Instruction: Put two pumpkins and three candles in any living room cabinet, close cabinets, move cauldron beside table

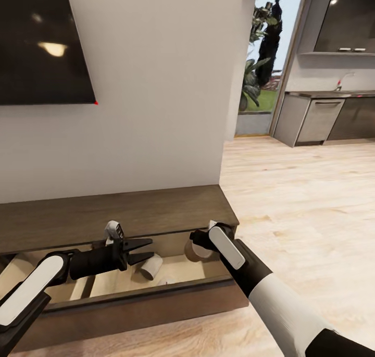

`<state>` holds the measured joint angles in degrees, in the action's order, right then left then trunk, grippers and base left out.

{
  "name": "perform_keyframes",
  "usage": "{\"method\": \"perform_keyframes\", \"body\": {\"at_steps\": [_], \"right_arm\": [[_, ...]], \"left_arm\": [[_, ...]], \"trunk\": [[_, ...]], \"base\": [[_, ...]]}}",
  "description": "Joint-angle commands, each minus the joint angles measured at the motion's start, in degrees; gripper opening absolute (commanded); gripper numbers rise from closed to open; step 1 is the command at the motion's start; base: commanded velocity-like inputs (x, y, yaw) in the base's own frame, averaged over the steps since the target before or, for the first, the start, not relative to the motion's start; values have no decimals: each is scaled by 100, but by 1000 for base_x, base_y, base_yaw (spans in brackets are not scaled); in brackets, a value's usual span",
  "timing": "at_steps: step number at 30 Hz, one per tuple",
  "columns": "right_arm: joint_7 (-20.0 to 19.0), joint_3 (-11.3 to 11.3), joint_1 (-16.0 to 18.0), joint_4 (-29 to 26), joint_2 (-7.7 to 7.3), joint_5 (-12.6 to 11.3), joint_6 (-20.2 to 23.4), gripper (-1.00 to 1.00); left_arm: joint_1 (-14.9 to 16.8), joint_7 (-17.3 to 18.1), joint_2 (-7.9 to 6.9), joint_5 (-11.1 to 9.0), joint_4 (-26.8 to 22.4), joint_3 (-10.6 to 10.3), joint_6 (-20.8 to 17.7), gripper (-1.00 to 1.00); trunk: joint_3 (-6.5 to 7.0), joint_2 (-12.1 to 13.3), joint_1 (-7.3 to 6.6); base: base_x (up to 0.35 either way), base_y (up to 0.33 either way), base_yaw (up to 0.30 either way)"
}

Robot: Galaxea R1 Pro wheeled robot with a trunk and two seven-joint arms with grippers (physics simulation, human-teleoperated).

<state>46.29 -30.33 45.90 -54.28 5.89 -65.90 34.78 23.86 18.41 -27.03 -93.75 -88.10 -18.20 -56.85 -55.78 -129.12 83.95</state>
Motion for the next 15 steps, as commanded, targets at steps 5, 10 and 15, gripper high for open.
{"method": "perform_keyframes", "body": {"at_steps": [5,10,15], "right_arm": [[46,-8,6,186,0,-30,-5,-100],[46,-10,6,409,0,-29,-6,-100],[46,-16,6,528,0,-28,-10,-100]], "left_arm": [[5,48,-4,33,3,-8,-1,100],[6,48,-4,33,3,-8,-1,100],[5,48,-4,38,3,-8,-1,100]], "trunk": [[-5,-2,0],[-5,-2,0],[-5,-2,0]], "base": [[77,53,0],[54,68,0],[21,23,0]]}}
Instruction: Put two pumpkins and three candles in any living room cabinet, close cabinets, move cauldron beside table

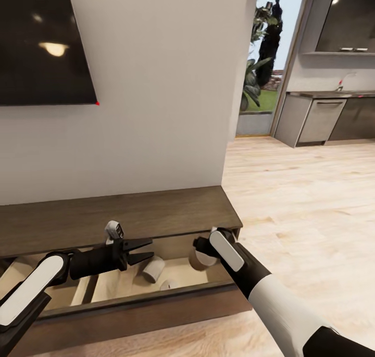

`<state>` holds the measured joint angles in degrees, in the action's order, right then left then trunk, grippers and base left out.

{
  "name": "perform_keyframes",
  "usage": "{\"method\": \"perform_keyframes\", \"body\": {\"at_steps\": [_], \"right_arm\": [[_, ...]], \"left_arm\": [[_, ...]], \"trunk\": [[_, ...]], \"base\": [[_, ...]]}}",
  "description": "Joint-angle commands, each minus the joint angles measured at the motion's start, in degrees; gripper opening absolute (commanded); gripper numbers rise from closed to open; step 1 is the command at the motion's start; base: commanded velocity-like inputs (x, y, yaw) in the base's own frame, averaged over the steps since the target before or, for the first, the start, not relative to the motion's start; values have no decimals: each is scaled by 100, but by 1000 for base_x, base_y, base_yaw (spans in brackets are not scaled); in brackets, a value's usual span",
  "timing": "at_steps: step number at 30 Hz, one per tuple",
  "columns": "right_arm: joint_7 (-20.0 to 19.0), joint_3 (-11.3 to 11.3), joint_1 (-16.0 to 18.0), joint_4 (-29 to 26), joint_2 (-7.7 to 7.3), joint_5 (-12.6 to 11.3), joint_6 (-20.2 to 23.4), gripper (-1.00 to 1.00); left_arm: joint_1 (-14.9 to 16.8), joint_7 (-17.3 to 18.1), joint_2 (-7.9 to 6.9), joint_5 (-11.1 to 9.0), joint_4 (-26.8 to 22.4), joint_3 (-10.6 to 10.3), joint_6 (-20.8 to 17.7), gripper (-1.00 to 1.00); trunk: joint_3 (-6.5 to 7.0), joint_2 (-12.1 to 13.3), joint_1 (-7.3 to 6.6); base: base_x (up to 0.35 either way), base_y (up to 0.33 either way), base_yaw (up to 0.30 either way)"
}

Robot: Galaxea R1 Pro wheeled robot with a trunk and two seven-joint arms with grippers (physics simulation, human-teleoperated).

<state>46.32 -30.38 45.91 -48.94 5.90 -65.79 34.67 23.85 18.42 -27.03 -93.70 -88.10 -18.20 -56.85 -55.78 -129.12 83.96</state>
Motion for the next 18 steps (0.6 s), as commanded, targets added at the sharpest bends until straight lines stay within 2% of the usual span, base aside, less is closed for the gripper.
{"method": "perform_keyframes", "body": {"at_steps": [1,11,18], "right_arm": [[44,-12,6,25,-1,-36,-1,-100],[35,-24,6,175,-1,-28,-121,-100],[28,-22,6,479,-1,285,-186,-100]], "left_arm": [[5,48,-4,34,3,-8,-1,100],[6,48,-4,44,3,-12,-1,100],[6,48,-4,39,3,-12,-1,100]], "trunk": [[-5,-3,-1],[-5,-3,-1],[-5,-3,-1]], "base": [[54,4,0],[138,1,0],[82,13,0]]}}
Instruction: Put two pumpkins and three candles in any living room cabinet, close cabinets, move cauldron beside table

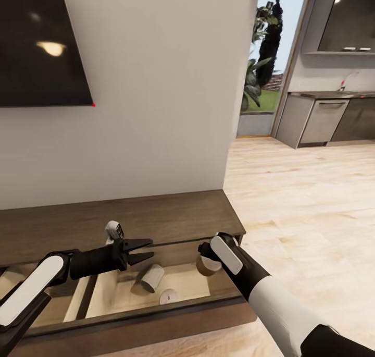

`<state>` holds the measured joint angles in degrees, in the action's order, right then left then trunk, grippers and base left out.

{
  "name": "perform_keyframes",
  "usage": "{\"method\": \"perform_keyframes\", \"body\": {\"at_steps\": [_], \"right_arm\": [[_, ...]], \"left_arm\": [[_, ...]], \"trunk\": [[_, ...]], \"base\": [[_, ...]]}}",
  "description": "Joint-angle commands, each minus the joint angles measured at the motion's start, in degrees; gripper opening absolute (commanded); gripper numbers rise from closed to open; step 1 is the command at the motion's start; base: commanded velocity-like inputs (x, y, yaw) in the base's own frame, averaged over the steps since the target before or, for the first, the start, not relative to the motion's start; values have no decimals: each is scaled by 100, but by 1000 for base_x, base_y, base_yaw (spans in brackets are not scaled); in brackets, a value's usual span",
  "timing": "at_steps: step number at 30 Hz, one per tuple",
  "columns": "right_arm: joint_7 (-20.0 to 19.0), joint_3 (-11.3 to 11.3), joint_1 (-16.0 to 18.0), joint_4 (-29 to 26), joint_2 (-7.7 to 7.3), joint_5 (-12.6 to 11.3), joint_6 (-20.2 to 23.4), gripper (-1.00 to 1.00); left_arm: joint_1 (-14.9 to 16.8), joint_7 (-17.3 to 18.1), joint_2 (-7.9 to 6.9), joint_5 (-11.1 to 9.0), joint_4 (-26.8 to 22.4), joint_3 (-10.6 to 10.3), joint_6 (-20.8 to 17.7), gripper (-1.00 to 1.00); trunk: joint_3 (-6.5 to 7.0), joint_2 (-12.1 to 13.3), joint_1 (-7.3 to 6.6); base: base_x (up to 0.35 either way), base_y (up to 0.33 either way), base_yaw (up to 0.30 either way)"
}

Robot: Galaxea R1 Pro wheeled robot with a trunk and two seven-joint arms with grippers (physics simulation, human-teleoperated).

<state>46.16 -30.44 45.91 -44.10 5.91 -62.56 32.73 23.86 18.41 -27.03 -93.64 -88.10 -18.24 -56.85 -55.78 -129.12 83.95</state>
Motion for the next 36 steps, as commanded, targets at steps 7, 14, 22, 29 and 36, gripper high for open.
{"method": "perform_keyframes", "body": {"at_steps": [7,14,22,29,36], "right_arm": [[32,-20,6,95,-2,10,-212,-100],[-181,-32,12,340,46,25,-389,-100],[-204,-214,12,384,51,16,-409,-100],[-214,-250,12,427,51,16,-416,-100],[-221,-252,10,513,51,16,-416,-100]], "left_arm": [[6,48,-4,23,3,-4,-1,100],[7,48,-6,21,3,-4,-1,100],[5,48,-9,27,3,-4,-1,100],[7,48,-12,22,3,-4,-1,100],[5,48,-11,25,3,-6,-1,100]], "trunk": [[-5,-2,0],[-5,-2,0],[-41,-83,44],[-167,-363,198],[-293,-644,352]], "base": [[104,41,0],[4,1,0],[0,0,0],[0,0,0],[0,0,0]]}}
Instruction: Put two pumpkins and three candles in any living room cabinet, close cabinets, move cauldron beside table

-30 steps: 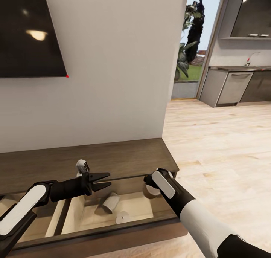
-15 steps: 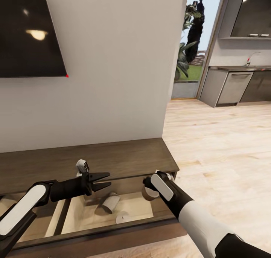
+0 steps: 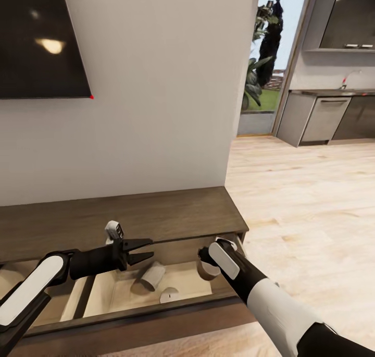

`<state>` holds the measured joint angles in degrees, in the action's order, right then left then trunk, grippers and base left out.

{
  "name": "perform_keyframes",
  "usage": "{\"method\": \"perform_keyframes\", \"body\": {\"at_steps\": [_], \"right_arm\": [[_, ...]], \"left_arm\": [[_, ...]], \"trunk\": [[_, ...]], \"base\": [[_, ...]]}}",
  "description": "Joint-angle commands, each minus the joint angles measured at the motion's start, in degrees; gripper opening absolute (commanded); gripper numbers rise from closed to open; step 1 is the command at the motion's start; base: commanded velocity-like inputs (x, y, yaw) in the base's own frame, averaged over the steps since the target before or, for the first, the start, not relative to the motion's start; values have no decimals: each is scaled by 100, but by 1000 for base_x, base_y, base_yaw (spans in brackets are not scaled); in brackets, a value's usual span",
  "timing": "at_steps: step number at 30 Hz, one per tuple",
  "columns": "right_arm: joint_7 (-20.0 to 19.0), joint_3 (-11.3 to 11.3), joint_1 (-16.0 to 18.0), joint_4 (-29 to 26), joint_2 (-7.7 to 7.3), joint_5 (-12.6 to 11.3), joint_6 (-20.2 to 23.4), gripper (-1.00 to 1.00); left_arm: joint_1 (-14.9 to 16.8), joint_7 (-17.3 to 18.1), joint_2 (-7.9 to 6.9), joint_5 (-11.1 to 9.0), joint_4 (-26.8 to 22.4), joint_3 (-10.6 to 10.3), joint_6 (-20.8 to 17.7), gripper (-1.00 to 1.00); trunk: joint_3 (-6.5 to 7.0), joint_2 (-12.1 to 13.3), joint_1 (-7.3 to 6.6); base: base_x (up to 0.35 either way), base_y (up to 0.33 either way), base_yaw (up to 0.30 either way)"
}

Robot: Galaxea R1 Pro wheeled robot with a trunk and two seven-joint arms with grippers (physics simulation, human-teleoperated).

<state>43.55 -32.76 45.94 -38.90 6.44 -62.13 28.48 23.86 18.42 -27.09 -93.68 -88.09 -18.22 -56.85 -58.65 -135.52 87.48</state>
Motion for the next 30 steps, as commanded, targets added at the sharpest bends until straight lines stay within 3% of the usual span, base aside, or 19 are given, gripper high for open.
{"method": "perform_keyframes", "body": {"at_steps": [1,6,12,21,30], "right_arm": [[39,-20,7,1,-6,-27,8,-100],[39,-20,6,13,-11,-27,8,-100],[39,-45,4,12,-4,-27,8,-100],[39,-98,8,43,-3,-25,8,-100],[39,-101,6,49,-3,-27,-80,-100]], "left_arm": [[5,47,-5,31,3,-7,-2,100],[10,34,-6,67,-1,-8,-2,100],[7,-202,-7,308,-32,-1,-2,100],[5,-355,1,332,-57,3,6,100],[5,-357,2,333,-59,3,7,100]], "trunk": [[-23,-44,21],[-113,-245,131],[-221,-485,263],[-221,-485,263],[-221,-485,263]], "base": [[0,0,0],[0,0,0],[0,0,0],[4,-1,0],[181,-20,0]]}}
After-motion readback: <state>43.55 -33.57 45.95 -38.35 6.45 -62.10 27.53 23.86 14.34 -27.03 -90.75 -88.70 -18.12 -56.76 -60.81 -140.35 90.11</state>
